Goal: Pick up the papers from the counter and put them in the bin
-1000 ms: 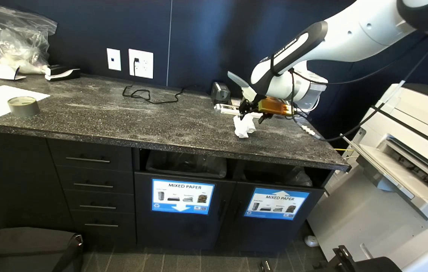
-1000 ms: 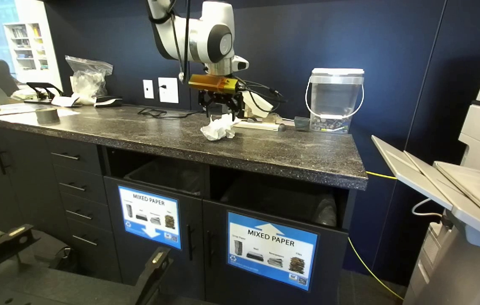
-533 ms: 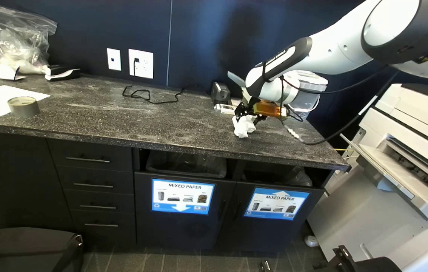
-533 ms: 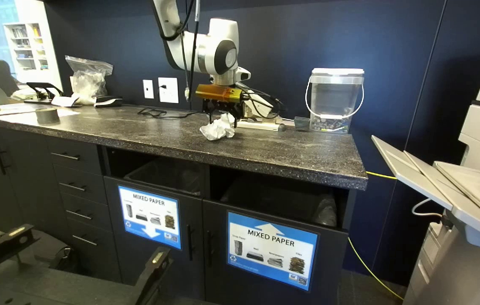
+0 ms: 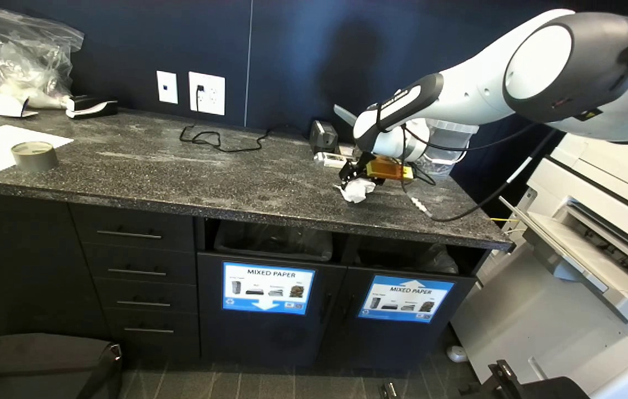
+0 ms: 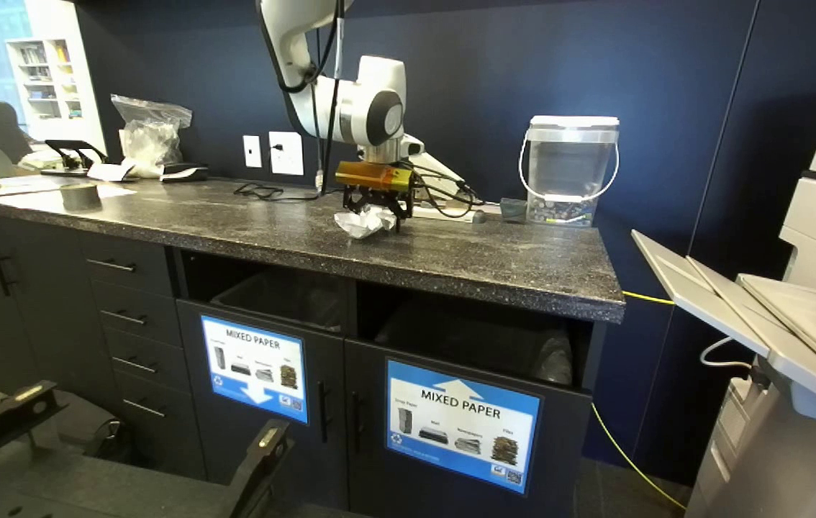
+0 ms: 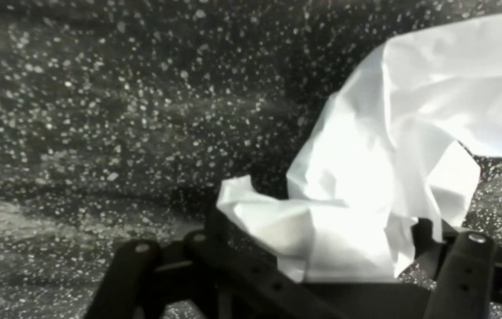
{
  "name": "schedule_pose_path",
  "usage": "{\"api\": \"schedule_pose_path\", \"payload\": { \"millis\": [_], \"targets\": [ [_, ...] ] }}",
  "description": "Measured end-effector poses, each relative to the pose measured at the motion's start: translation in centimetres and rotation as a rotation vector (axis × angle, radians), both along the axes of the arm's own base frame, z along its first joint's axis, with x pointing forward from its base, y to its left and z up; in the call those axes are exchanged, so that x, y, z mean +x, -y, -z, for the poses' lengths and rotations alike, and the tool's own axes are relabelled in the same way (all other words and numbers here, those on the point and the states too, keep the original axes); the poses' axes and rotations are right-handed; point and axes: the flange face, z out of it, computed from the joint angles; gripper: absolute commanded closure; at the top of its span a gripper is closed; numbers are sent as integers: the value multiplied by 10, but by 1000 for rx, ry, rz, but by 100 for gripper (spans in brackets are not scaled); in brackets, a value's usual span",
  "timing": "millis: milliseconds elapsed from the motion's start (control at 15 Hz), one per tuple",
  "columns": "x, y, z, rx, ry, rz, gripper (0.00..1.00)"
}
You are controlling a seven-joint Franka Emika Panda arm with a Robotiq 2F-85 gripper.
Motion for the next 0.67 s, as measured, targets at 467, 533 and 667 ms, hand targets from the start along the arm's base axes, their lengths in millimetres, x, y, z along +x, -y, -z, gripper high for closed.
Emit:
{"api": "schedule_pose_path", "payload": {
  "millis": [467, 533, 667],
  "targets": [
    [8, 10, -6, -51, -5, -28, 87],
    [8, 11, -7, -59, -7, -34, 89],
    [9, 10, -9, -79, -12, -48, 92]
  ]
}}
